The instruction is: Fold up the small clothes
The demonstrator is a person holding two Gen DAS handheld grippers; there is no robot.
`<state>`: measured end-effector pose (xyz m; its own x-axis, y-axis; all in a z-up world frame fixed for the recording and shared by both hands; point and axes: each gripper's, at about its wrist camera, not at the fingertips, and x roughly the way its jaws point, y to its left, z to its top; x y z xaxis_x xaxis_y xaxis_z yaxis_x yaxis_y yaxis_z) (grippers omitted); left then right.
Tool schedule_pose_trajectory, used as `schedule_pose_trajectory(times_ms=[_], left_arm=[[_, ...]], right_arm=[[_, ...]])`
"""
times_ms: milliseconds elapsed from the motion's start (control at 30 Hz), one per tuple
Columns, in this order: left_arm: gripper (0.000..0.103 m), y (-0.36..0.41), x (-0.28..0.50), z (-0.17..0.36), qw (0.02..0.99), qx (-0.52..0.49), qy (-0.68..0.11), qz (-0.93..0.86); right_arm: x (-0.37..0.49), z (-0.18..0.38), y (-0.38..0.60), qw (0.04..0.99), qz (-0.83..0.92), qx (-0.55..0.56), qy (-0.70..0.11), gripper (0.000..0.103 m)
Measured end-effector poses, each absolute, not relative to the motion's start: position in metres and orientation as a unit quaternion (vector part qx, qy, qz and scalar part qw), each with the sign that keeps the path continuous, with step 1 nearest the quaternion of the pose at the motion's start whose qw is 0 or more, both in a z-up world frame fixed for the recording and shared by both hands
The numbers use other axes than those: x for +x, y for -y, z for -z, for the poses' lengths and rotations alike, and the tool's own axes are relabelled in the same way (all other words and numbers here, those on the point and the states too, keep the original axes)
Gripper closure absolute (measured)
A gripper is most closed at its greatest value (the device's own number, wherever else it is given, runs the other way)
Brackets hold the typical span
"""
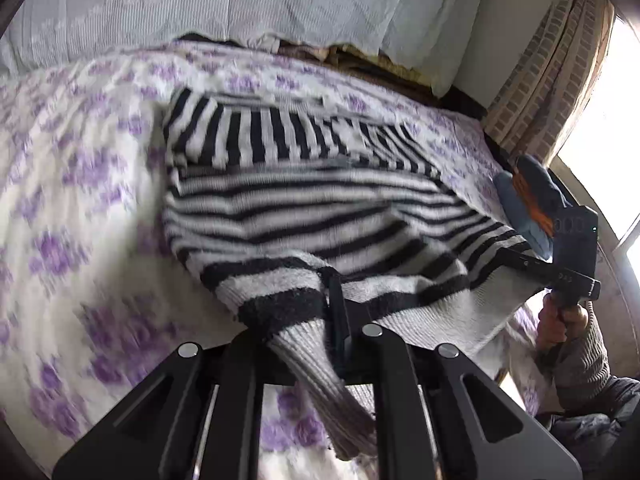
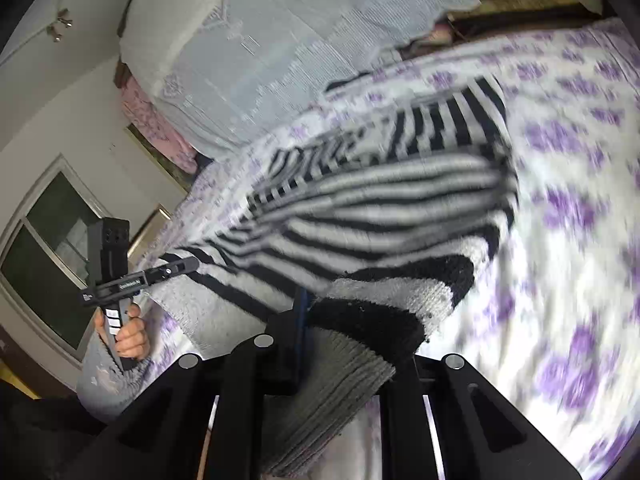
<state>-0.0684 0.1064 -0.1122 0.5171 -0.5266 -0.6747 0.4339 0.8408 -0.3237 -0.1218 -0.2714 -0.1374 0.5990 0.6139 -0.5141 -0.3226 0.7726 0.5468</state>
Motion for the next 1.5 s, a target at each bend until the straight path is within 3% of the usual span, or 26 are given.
schedule_pose_trajectory(times_ms=[567,967,1033,1067,1100,1167,1233,1267,1300,1400,1433,1500], left_arm=[[0.093,-0.099,0.036,0.060,0.899,-0.071,-0.365,0.231],[0.092,-0.093,0.150,0.080,0.896,-0.099,-0.387,0.196],[0.086,-0.092,0.173,0.099,0.887,-0.106,-0.411,0.182],[0.080,-0.093,0.186,0.112,0.878,-0.116,-0.430,0.173],[0.076,-0.095,0.200,0.132,0.862,-0.140,-0.458,0.167],[0.075,-0.101,0.207,0.152,0.850,-0.178,-0.466,0.172],[0.070,-0.105,0.201,0.148,0.854,-0.186,-0.450,0.182],[0.058,-0.106,0.199,0.142,0.855,-0.185,-0.446,0.187],[0.040,-0.110,0.192,0.129,0.867,-0.186,-0.423,0.188],[0.017,-0.119,0.175,0.106,0.888,-0.196,-0.371,0.189],[0.011,-0.121,0.168,0.098,0.898,-0.191,-0.356,0.173],[0.009,-0.121,0.158,0.088,0.915,-0.166,-0.336,0.149]], right_arm=[[-0.004,0.084,0.294,0.878,-0.267,0.269,-0.292,0.088],[0.118,0.115,0.308,0.864,-0.224,0.333,-0.305,0.088],[0.140,0.132,0.312,0.855,-0.205,0.357,-0.315,0.080],[0.151,0.144,0.315,0.846,-0.198,0.375,-0.323,0.064],[0.165,0.161,0.320,0.831,-0.190,0.399,-0.337,0.056],[0.171,0.177,0.324,0.821,-0.192,0.418,-0.337,0.057],[0.165,0.167,0.322,0.831,-0.209,0.396,-0.329,0.045],[0.159,0.159,0.322,0.840,-0.214,0.384,-0.318,0.034],[0.152,0.152,0.324,0.850,-0.211,0.378,-0.299,0.030],[0.140,0.139,0.335,0.859,-0.201,0.391,-0.264,0.025],[0.139,0.137,0.338,0.857,-0.201,0.399,-0.258,0.025],[0.134,0.134,0.343,0.859,-0.194,0.403,-0.250,0.025]])
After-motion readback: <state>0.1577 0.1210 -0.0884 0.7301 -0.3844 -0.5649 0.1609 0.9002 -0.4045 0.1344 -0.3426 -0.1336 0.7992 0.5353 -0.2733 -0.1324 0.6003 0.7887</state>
